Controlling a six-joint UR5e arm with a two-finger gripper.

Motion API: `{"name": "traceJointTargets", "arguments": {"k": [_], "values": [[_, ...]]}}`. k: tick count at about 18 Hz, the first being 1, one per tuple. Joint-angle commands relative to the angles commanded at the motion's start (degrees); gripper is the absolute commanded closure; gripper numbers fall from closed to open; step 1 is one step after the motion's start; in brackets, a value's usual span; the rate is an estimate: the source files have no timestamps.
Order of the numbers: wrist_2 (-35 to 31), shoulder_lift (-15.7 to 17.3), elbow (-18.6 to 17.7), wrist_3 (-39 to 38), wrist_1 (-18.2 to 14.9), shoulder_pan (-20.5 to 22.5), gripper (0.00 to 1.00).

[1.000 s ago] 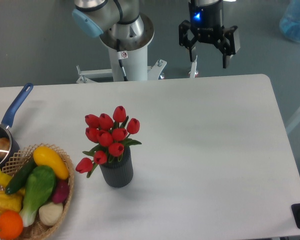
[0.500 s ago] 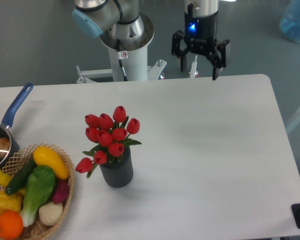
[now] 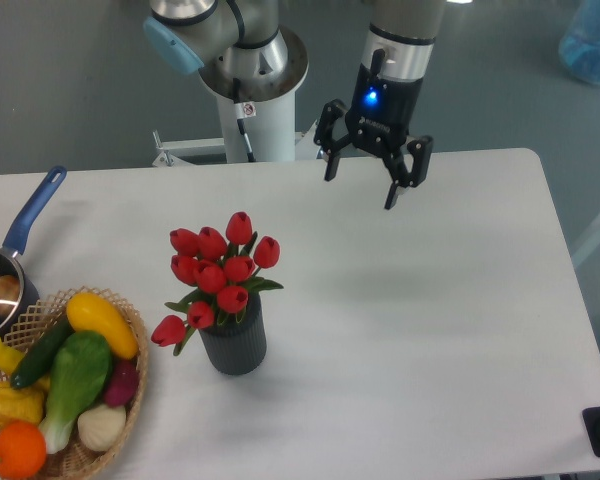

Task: Pick up the flowers from the vase
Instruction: 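Lower the open gripper from its raised pose toward the table, then move the open gripper toward the red tulip stems above the black vase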

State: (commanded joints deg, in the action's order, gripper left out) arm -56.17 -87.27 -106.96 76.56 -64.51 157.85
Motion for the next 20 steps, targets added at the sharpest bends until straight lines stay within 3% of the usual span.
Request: {"name": "traceJointTargets", "arguments": {"k": [8, 15, 20], "values": [[6.7, -5.3, 0.7, -0.1, 0.2, -4.0, 0.0], [6.7, -5.7, -1.9, 6.1, 0.0, -4.2, 0.0], [8.4, -6.4, -2.6, 6.2, 0.6, -4.2, 0.0]]}}
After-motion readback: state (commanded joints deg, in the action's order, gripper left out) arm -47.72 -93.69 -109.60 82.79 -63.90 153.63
